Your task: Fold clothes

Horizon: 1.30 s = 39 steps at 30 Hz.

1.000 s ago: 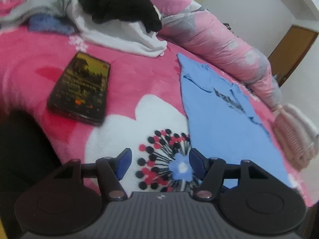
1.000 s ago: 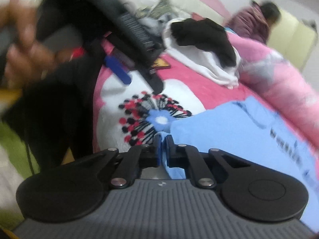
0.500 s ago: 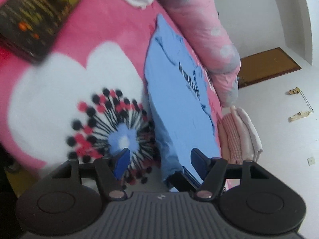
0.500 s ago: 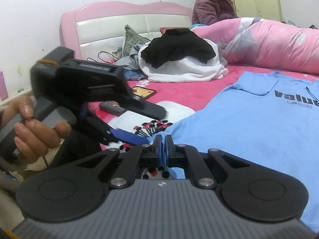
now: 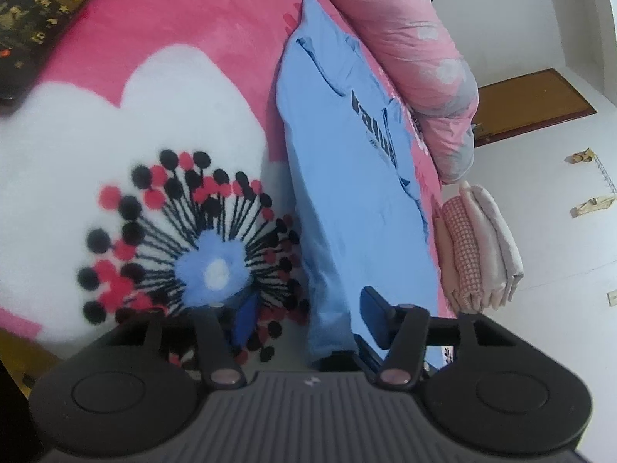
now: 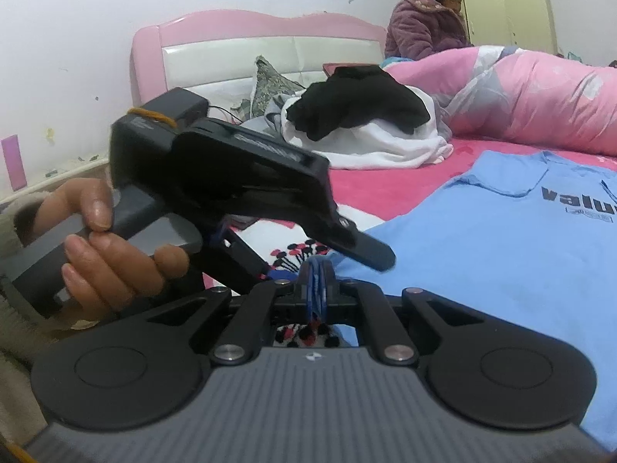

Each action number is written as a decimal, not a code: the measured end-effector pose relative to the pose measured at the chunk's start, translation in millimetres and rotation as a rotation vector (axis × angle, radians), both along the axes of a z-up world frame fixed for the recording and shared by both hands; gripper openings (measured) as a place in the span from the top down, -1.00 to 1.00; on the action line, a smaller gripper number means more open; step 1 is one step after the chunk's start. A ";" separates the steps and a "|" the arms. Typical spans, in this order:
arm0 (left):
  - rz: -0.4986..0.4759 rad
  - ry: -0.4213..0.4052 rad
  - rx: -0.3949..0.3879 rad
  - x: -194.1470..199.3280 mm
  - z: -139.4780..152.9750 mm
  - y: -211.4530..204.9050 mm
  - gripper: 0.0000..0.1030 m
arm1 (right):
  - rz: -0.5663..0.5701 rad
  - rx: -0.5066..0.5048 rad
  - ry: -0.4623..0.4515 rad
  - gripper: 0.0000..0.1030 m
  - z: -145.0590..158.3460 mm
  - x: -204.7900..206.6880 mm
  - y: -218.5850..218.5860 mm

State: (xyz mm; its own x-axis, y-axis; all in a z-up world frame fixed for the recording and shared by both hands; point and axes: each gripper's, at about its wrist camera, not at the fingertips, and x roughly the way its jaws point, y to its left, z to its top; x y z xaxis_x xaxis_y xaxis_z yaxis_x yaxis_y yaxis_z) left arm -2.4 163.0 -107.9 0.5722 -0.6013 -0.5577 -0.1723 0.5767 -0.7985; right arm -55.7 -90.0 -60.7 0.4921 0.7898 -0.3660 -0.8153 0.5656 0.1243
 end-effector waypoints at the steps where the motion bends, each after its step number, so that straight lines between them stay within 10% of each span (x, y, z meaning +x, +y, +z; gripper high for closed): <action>1: -0.004 -0.001 0.001 0.7 0.6 -0.9 0.04 | 0.001 0.005 -0.006 0.96 0.5 -0.5 -0.8; 18: -0.106 -0.048 0.225 -1.8 14.0 -27.5 0.29 | 0.005 -0.041 0.031 0.77 -4.4 -3.0 -28.8; 23: -0.129 -0.071 0.277 -5.3 17.7 -32.9 0.21 | -0.147 0.009 0.113 0.73 1.5 -1.3 -94.3; 33: -0.163 -0.090 0.361 -6.6 26.5 -50.2 -0.10 | -0.822 0.300 0.239 0.44 9.3 19.7 -299.8; 39: -0.144 -0.084 0.379 -7.5 26.8 -54.6 -0.06 | -0.884 0.332 0.396 0.42 -6.9 64.9 -360.0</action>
